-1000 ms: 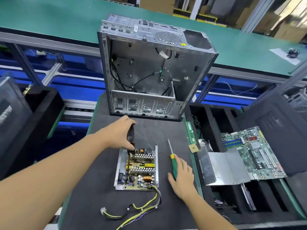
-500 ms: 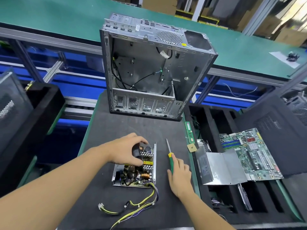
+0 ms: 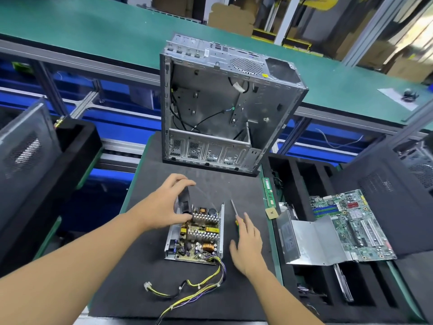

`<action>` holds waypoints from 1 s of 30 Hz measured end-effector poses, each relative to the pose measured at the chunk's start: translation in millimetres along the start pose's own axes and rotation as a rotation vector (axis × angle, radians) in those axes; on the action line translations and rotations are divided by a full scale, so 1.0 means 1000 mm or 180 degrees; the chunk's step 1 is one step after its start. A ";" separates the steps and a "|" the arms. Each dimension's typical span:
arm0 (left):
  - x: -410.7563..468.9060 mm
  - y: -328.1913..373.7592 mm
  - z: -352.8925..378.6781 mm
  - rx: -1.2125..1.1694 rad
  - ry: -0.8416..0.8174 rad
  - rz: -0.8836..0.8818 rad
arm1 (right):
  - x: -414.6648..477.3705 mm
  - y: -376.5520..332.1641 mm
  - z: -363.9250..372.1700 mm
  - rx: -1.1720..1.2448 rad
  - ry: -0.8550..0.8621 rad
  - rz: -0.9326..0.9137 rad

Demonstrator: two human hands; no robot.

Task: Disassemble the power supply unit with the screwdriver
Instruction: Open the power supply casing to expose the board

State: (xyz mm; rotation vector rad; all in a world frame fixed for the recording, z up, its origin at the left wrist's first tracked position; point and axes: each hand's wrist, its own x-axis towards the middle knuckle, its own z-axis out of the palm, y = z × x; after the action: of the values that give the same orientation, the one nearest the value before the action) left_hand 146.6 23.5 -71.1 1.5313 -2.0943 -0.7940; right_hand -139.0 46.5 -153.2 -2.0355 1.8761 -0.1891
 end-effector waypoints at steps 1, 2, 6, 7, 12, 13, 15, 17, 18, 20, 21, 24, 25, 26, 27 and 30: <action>0.002 -0.001 0.005 0.0081 -0.0083 -0.0047 | 0.000 -0.006 -0.001 0.0033 0.0228 0.0019; 0.005 -0.003 0.009 0.0225 -0.0171 -0.0146 | -0.002 -0.014 -0.004 0.0290 0.0477 0.0066; 0.010 -0.016 0.015 0.0523 -0.0434 -0.0587 | -0.012 -0.044 -0.024 0.1414 0.0014 0.0154; 0.009 -0.020 0.016 0.0417 -0.0429 -0.0568 | -0.011 -0.049 -0.026 0.1189 -0.0371 0.0147; 0.003 -0.023 0.018 0.0447 -0.0267 -0.0335 | -0.007 -0.068 -0.033 -0.0092 -0.1637 0.0327; 0.001 -0.023 0.017 0.0618 -0.0170 -0.0269 | -0.003 -0.067 -0.036 -0.0141 -0.1612 0.0298; -0.004 -0.024 0.012 0.1091 0.0062 -0.0098 | 0.010 -0.063 -0.044 -0.0199 -0.1597 0.0086; -0.010 -0.027 0.007 0.1312 0.0285 0.0059 | 0.026 -0.063 -0.053 -0.0401 -0.1367 -0.0217; -0.013 -0.029 0.005 0.1278 0.0379 0.0094 | 0.036 -0.065 -0.054 -0.0403 -0.1089 -0.0321; -0.016 -0.031 0.003 0.1184 0.0532 0.0097 | 0.051 -0.072 -0.051 -0.0040 -0.0422 -0.0325; -0.017 -0.032 0.002 0.1219 0.0598 0.0068 | 0.055 -0.076 -0.047 0.0062 -0.0109 -0.0333; -0.016 -0.034 0.001 0.1550 0.0609 0.0019 | 0.058 -0.083 -0.034 -0.0220 0.0156 -0.0373; -0.014 -0.033 0.002 0.1642 0.0604 0.0103 | 0.056 -0.084 -0.031 -0.0148 0.0124 -0.0356; -0.013 -0.032 0.003 0.1681 0.0627 0.0257 | 0.053 -0.084 -0.029 -0.0052 0.0081 -0.0358; -0.010 -0.028 0.004 0.1681 0.0632 0.0478 | 0.050 -0.084 -0.028 -0.0005 0.0092 -0.0394; -0.001 -0.020 0.011 0.2066 -0.0054 0.1208 | 0.039 -0.082 -0.028 0.0080 0.0652 -0.0398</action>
State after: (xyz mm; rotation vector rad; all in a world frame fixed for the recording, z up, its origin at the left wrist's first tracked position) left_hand 153.9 22.5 -92.4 1.3186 -2.6968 0.0236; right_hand -67.5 6.9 -104.4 -2.1894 1.8512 -0.4679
